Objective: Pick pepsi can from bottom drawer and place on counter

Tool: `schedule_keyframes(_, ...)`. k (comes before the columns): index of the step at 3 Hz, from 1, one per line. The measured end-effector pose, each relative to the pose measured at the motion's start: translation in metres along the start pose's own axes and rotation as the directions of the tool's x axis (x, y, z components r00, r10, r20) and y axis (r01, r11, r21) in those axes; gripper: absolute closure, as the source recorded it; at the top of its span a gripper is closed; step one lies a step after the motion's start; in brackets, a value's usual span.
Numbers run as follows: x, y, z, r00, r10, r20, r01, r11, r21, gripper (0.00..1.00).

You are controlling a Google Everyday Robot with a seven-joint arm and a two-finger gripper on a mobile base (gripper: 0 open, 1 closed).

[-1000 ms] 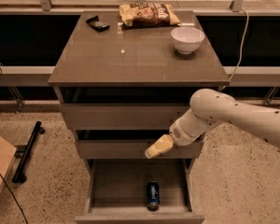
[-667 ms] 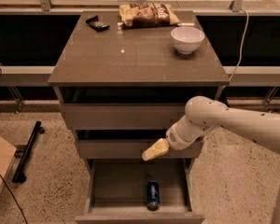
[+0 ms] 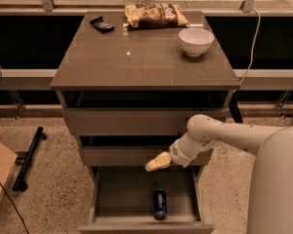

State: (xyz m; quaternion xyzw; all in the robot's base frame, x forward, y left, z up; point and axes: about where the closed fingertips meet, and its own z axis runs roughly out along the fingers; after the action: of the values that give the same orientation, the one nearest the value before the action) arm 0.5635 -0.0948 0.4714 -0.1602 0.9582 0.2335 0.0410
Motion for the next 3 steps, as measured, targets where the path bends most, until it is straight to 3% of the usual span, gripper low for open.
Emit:
schedule_keyframes(1,0.000,0.000,0.000,1.000,0.000,0.000,0.000,1.0000,0.000,0.00)
schedule_keyframes(2,0.003,-0.008,0.025,0.998,0.059,-0.019,-0.058,0.9980,0.023,0.00)
schedule_keyframes(3,0.011,-0.025,0.067,0.987,0.154,-0.050,-0.151,0.9870,0.055,0.00)
